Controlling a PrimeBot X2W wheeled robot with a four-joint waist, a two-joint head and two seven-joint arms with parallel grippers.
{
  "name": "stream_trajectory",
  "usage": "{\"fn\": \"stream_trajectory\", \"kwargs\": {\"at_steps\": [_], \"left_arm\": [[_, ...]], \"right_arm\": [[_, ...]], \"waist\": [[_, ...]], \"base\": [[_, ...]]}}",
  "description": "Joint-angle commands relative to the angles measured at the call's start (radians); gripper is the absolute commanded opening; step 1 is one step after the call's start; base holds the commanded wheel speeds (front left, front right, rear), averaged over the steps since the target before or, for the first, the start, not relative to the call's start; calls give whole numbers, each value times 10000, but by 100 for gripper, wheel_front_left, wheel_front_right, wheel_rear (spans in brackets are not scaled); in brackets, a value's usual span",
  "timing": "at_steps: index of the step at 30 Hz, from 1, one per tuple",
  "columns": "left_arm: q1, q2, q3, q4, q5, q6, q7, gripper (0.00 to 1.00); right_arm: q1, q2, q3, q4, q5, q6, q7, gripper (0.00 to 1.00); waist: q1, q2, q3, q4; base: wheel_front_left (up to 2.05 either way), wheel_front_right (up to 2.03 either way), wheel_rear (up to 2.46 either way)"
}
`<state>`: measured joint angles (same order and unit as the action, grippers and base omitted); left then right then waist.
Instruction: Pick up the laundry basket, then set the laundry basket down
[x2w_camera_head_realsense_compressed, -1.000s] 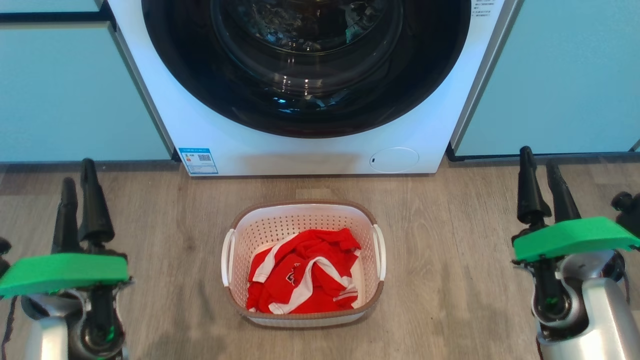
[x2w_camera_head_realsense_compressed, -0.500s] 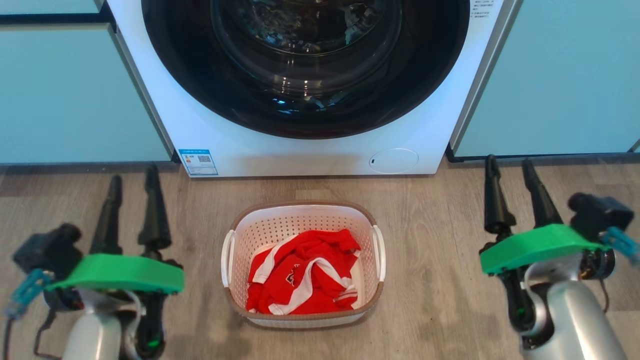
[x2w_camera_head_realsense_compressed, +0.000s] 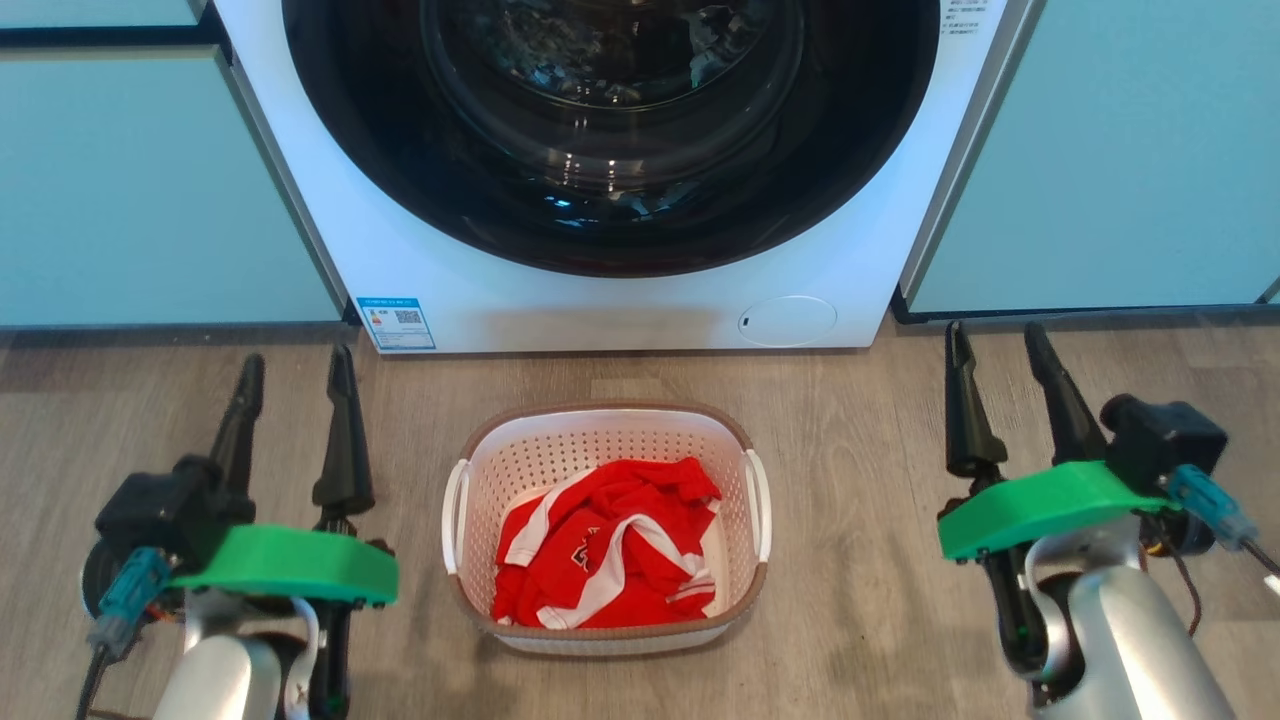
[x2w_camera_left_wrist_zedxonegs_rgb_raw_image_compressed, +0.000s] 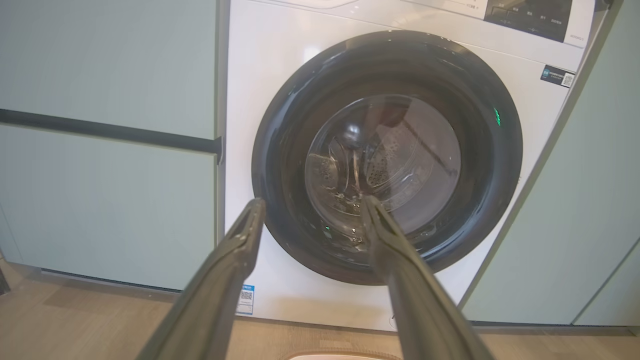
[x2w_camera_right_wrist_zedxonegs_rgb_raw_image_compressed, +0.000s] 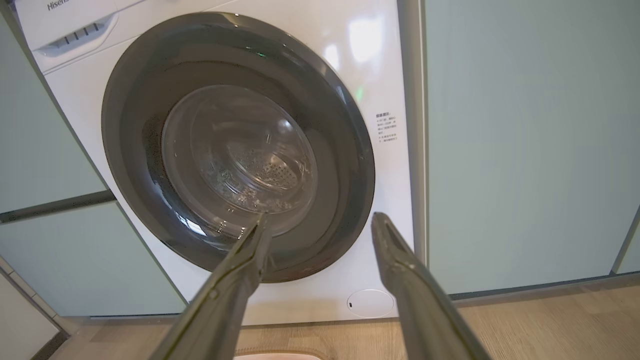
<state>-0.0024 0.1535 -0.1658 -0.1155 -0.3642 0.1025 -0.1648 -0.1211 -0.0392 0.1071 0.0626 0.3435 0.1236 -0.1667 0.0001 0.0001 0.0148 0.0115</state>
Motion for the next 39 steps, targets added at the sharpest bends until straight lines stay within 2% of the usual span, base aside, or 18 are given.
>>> {"fn": "stream_trajectory", "kwargs": {"at_steps": [1, 6, 8, 16, 26, 33, 39], "left_arm": [[-667, 209, 180, -511, 313, 108, -143, 100], [-717, 404, -63, -969, 944, 538, -291, 100], [-642, 404, -223, -865, 964, 524, -350, 100], [-365, 332, -528, 19, 1482, 53, -588, 100], [106, -424, 137, 1252, 1808, -990, -883, 100], [94, -751, 602, 1634, 2327, -1556, -970, 100], [70, -893, 825, 1762, 2421, -1768, -970, 100]], "right_arm": [[-672, -82, 209, -514, -190, 56, -135, 100], [-668, -87, 70, -842, -224, 58, -281, 100], [-620, -89, 73, -751, -296, 60, -340, 100], [-479, -97, 231, 161, -747, 64, -574, 100], [-589, -107, 723, 2069, -1506, 70, -865, 100], [-820, -110, 857, 2429, -1781, 71, -950, 100], [-874, -110, 847, 2468, -1779, 71, -950, 100]], "waist": [[-1, -1, 5, -3], [-1, -1, 17, -21], [-1, -1, 11, -25], [-1, -1, -67, -60], [-1, -1, -117, -120], [-1, -1, -86, -136], [-1, -1, -98, -133]], "base": [[0, 0, 0], [0, 0, 0], [0, 0, 0], [0, 0, 0], [0, 0, 0], [0, 0, 0], [0, 0, 0]]}}
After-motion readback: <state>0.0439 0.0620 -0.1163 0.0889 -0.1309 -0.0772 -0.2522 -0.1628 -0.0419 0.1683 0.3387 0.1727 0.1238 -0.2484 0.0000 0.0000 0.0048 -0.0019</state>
